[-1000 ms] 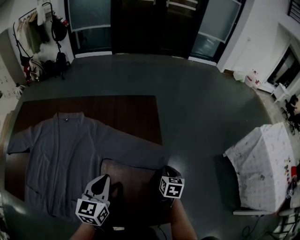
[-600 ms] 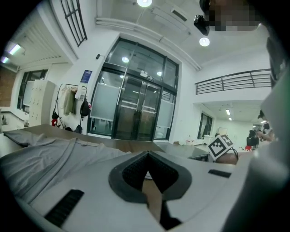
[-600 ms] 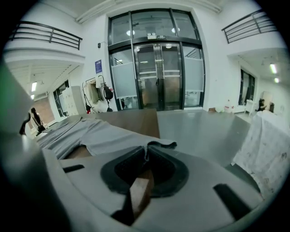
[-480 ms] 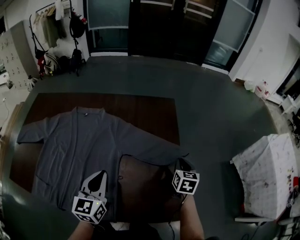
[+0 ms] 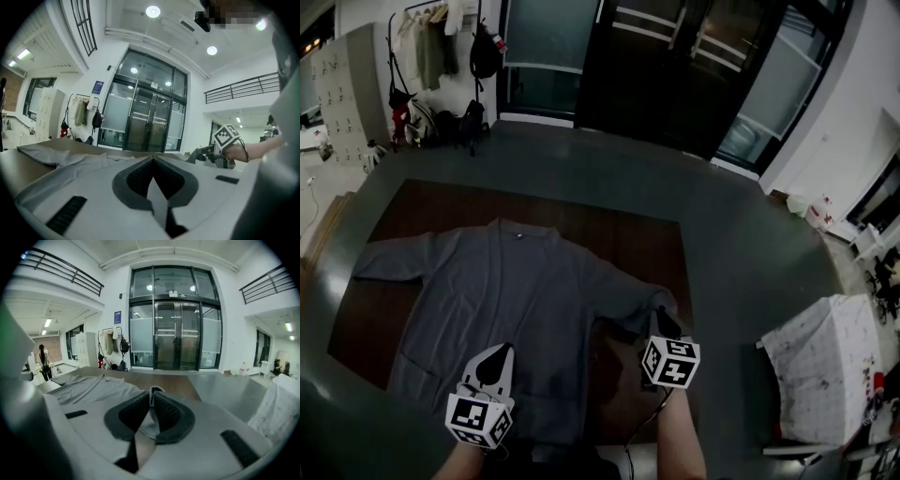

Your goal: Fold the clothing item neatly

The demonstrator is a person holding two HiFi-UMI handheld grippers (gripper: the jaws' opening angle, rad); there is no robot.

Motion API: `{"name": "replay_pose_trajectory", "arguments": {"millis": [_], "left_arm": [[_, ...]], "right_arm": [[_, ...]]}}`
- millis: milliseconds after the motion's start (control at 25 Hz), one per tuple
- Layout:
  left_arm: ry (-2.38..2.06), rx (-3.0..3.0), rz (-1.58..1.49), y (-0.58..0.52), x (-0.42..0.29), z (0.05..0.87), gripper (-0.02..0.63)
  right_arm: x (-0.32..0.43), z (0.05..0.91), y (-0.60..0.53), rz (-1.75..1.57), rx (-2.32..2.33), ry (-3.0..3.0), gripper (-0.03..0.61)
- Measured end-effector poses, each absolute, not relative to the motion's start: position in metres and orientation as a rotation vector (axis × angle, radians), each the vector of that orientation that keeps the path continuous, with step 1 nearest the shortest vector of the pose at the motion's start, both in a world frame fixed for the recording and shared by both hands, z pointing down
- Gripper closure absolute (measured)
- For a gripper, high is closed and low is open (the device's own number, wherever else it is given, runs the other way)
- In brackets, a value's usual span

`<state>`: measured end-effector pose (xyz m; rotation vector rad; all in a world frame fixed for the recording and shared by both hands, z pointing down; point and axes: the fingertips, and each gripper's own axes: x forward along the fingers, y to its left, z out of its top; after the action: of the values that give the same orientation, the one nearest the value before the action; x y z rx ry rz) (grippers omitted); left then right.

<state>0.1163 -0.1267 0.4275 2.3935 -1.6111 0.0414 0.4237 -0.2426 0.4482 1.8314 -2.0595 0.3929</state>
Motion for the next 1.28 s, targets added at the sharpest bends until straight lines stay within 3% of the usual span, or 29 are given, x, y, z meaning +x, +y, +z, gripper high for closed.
{"name": "replay_pose_trajectory", "arguments": {"millis": [200, 440, 880, 1280], "left_arm": [[-1.615, 2.385, 0.006, -0.123, 0.043, 0.426, 0.606], [-1.577, 2.394, 0.056, -0.123, -0.006, 0.437, 0.606], [-1.579, 2.384, 0.144, -0.136, 0.017, 0.45, 0.606], [-1.674, 2.377, 0.08, -0.166, -0.03, 0.417, 0.606]], "right_arm": [[0.345, 0.448, -0.24, 0.341, 1.816, -2.072, 0.552], [0.301, 0.461, -0.238, 0.369, 1.849, -2.025, 0.552], [0.31, 0.484, -0.259, 0.421, 1.84, -2.052, 0.552], [0.267, 0.436, -0.286, 0.292, 1.872, -2.078, 0.552]]}}
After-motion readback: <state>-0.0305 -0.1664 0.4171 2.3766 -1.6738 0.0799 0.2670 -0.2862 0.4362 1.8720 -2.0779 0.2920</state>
